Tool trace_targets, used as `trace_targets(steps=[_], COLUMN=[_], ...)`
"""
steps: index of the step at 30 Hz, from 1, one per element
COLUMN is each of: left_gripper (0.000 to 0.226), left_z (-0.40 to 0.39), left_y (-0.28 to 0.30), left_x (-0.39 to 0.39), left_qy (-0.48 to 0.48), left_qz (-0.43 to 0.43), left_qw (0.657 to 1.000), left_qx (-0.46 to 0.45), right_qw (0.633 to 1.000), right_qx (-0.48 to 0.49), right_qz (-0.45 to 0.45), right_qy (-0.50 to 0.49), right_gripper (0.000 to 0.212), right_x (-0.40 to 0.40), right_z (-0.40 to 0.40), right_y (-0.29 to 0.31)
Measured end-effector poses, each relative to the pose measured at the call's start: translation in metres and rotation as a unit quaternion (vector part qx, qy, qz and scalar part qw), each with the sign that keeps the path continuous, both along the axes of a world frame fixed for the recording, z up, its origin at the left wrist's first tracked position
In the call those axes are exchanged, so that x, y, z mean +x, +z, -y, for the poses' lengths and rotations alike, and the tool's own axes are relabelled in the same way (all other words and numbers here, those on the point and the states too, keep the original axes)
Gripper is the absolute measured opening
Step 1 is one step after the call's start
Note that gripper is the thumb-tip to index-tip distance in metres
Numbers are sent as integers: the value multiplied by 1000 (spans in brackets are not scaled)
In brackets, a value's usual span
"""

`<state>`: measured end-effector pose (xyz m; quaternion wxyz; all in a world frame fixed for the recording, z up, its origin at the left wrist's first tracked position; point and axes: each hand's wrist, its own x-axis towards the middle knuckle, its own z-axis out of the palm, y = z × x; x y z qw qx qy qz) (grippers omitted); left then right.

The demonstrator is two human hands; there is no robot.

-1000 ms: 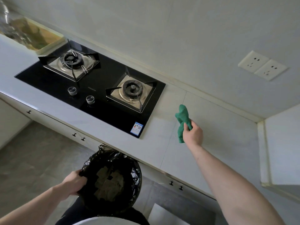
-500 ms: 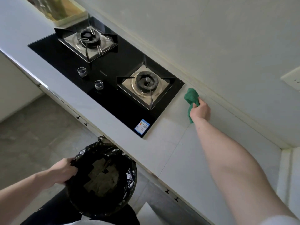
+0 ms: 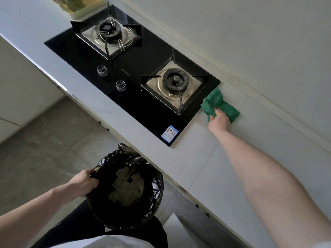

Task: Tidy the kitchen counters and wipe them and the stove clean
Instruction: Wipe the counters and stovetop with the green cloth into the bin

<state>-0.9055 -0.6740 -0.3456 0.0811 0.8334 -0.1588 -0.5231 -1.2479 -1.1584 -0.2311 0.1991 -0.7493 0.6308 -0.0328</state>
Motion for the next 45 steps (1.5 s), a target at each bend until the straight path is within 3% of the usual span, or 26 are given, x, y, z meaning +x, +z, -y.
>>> trace_targets(steps=[3, 6, 14, 19, 25, 29, 37, 45], left_gripper=[22, 24, 33, 24, 24, 26, 34, 42], left_z=[47, 63, 62, 60, 64, 68, 74, 87], left_y=[101, 151, 156, 158, 159, 156, 142, 136], left_x=[-36, -57, -57, -61, -64, -69, -67, -56], left_qy=[2, 9, -14, -27, -44, -58, -47, -88], left_qz=[15, 5, 10, 17, 20, 19, 13, 42], left_qw=[1000, 1000, 1000, 999, 999, 998, 999, 995], left_qx=[-5, 19, 10, 3, 5, 10, 20, 24], right_qw=[1000, 999, 996, 993, 992, 985, 976, 970], right_qx=[5, 13, 50, 58, -84, -134, -127, -132], right_qz=[-10, -14, 0, 16, 91, 95, 61, 74], right_qy=[14, 27, 77, 99, 4, -57, -164, -190], right_gripper=[47, 47, 52, 51, 50, 49, 37, 38], right_x=[-8, -7, 6, -20, -58, -88, -114, -88], right_z=[-28, -69, -210, -238, -182, -127, -53, 28], right_y=[8, 17, 34, 46, 83, 93, 77, 48])
